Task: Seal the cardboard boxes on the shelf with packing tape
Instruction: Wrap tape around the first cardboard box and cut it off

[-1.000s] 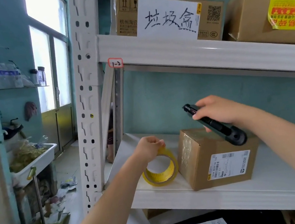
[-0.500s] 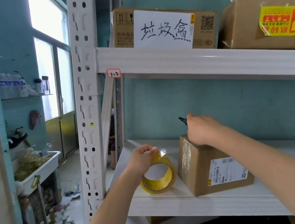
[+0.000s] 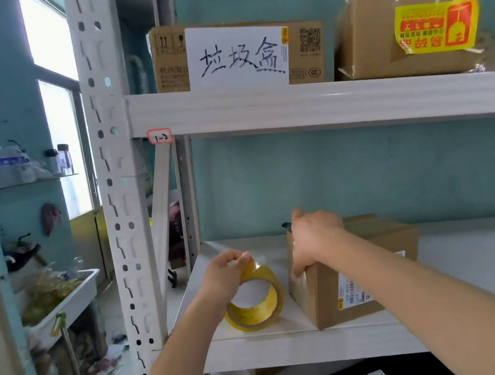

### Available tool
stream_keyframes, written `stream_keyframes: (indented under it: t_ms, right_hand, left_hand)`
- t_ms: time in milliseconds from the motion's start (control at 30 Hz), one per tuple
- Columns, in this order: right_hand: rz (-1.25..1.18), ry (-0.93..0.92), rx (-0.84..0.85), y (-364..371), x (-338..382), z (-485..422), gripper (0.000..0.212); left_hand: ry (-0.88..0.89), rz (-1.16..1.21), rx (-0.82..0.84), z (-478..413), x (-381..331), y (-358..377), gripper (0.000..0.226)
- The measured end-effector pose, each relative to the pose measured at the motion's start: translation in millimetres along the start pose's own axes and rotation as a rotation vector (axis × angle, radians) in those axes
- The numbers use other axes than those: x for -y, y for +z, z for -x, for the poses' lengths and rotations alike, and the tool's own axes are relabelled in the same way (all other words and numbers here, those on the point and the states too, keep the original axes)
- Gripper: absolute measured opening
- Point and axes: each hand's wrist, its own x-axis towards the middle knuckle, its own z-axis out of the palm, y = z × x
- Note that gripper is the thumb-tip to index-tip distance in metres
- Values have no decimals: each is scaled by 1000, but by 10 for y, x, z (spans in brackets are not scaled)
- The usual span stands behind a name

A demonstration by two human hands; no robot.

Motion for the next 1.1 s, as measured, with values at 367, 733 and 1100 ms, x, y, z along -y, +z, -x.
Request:
stream_keyframes:
  t_ms: [367, 733, 1100]
  right_hand:
    - [-1010, 273, -133, -14, -1765, 53, 50]
    - [-563, 360, 162, 1187, -2168, 127, 37]
    - [-1063, 277, -28, 1355, -2356, 189, 38]
  left_hand:
    - [-3, -39, 5, 39, -76, -20, 22]
    - [86, -195, -34, 202, -267, 70, 19]
    - [184, -302, -42, 522, -553, 103, 20]
